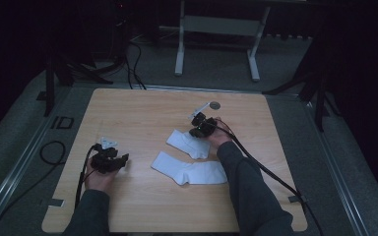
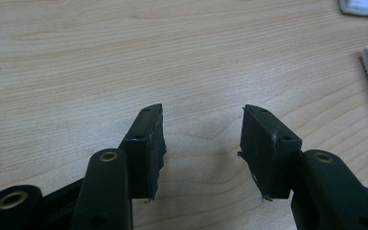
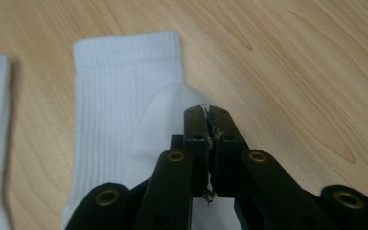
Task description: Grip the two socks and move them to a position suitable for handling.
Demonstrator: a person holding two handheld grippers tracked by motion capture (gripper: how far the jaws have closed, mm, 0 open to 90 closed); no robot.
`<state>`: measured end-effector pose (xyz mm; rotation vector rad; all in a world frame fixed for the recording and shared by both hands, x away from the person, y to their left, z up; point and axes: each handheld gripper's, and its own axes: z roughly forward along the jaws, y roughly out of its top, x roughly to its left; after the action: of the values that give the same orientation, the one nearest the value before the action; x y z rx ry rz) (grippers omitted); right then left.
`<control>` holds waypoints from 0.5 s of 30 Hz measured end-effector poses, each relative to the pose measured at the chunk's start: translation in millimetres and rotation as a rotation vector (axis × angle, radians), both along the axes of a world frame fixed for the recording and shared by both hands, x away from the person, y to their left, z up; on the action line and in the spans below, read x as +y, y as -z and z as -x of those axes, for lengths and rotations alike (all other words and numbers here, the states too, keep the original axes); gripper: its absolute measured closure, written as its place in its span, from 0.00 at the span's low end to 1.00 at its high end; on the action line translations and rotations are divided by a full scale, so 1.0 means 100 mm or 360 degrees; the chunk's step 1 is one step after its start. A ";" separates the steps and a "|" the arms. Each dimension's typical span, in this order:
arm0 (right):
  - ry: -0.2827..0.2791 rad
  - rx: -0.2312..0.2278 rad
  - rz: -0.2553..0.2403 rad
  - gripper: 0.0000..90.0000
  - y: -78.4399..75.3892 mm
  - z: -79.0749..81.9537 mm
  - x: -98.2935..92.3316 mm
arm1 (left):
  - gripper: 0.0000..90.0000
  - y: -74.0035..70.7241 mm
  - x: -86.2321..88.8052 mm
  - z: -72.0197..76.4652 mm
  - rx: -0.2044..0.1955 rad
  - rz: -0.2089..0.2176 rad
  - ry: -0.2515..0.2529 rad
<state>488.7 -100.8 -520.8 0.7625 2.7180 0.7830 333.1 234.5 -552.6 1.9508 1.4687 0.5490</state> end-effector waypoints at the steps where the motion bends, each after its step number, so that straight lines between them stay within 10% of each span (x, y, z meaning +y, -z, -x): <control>1: -0.0005 -0.0019 0.0017 0.97 -0.02 0.02 0.00 | 0.56 0.00 0.00 0.00 0.0002 0.0000 -0.0001; 15: -0.0022 -0.0118 0.0032 0.96 -0.37 0.19 -0.41 | 0.56 0.00 0.00 0.00 0.0005 -0.0004 -0.0006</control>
<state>469.4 -141.5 -483.5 0.6969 2.6636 0.7700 333.1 234.8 -552.8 1.9522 1.4746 0.5499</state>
